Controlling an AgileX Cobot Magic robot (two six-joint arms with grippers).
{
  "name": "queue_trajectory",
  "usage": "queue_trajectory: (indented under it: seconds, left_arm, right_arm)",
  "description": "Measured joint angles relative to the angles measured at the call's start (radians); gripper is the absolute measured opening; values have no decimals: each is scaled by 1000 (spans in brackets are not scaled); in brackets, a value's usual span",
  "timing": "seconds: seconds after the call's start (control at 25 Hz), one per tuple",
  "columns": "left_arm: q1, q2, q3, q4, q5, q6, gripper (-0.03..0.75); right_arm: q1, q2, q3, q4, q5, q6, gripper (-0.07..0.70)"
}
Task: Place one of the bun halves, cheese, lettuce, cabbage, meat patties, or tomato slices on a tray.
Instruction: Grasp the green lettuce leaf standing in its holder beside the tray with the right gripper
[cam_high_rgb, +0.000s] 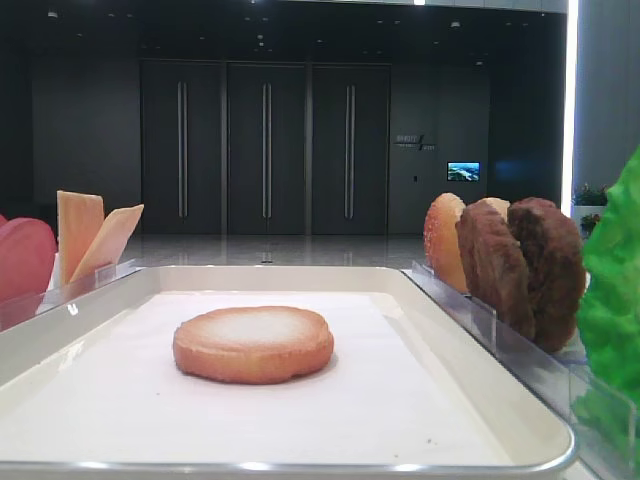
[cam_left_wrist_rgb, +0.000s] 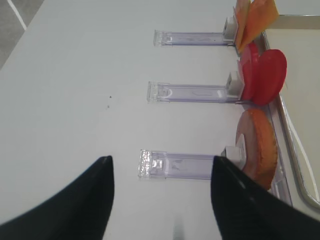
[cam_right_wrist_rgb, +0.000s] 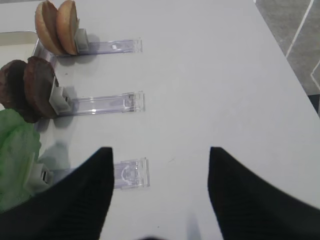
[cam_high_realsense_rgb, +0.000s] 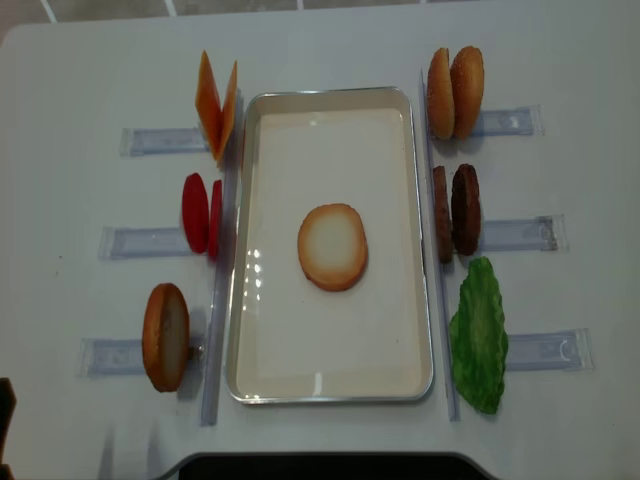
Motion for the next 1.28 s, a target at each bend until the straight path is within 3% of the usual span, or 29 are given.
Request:
queue_trajectory:
  seconds: [1.08, 1.28]
  left_arm:
    - [0, 0, 0, 0, 0, 1, 465]
    - [0, 0, 0, 0, 0, 1, 465]
  right_arm:
    - [0, 2, 0, 4, -1, 4, 401]
    - [0, 261, -17, 2, -28, 37, 401]
